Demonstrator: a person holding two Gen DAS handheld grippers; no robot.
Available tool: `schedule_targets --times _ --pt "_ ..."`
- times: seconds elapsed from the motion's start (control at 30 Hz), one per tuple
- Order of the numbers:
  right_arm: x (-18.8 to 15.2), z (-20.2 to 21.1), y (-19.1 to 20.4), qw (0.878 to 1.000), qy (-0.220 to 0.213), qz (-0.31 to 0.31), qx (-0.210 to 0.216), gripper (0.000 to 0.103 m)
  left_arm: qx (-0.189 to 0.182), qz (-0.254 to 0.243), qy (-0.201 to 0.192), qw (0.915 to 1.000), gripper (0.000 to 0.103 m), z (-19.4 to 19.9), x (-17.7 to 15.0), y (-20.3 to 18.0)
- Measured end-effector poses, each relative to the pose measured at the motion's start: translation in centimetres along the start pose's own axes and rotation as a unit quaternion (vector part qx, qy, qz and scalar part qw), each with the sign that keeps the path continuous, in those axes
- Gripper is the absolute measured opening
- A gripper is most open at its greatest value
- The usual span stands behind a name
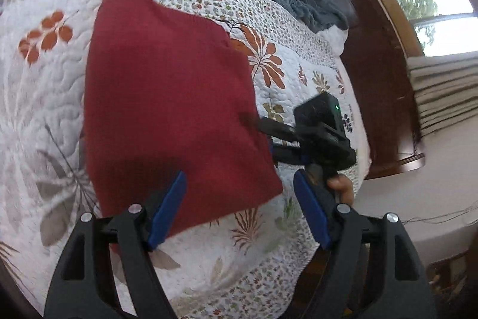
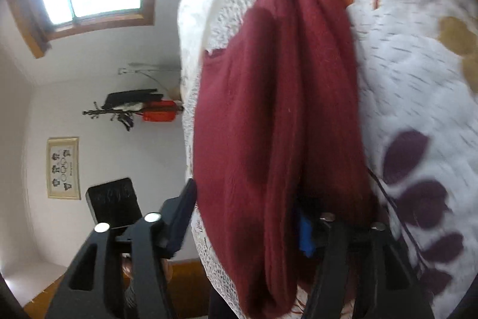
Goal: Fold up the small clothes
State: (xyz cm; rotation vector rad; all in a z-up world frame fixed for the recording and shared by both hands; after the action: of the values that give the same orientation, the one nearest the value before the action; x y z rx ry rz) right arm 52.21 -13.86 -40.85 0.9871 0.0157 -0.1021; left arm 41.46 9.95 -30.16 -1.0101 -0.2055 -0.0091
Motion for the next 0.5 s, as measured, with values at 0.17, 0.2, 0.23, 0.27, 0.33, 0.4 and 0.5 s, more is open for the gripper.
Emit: schedule_targets --times 0.17,0.2,0.23,0.27,0.33,0.4,0.5 --pt "-1.3 1.8 2.9 0.995 -0.037 0.045 -0.075 0.015 -0.018 0.001 0.007 0.9998 0.071 0.2 -0.4 0.1" --pt "-1.7 2.9 3.5 0.994 -0.051 0.055 -0.079 0.014 -0.024 -0.004 0.011 0.9996 0.07 0.1 -0.5 -0.1" --pt "-1.9 3.5 3.7 0.993 -0.059 0.057 -0.081 0.014 -0.029 -0.009 0.015 0.9994 0.069 0.1 -0.7 -0.3" --pt "-1.9 4.2 3.5 0.993 -0.067 0.055 -0.082 0.014 -0.036 -0.017 0.021 0.999 0.069 -0.3 -0.9 -0.7" --pt "-1.6 4.7 2.0 0.992 -0.075 0.041 -0.093 0.014 -0.048 -0.027 0.029 0.998 0.069 -1.2 -1.2 -1.2" --pt "-1.3 4.1 0.0 0.993 -0.067 0.018 -0.096 0.015 -0.047 -0.033 0.038 0.9976 0.069 -2.2 -1.4 -1.3" --pt "-1.2 2.8 -0.9 0.996 -0.052 0.018 -0.066 0.025 -0.032 -0.027 0.054 0.9977 0.069 -4.2 -1.6 -0.2"
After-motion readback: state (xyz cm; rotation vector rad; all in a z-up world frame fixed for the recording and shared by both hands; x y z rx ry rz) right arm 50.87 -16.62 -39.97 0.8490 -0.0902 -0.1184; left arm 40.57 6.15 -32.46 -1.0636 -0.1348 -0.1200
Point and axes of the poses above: each gripper's, at about its wrist camera, not at the fingertips, and z roughly against the way its jaws point, y to its left, x to its top, the point moved 2 cm from there along -z, roughly the way its jaws point, and after that the axes turned 9 degrees about -x, right-handed, at the moved point
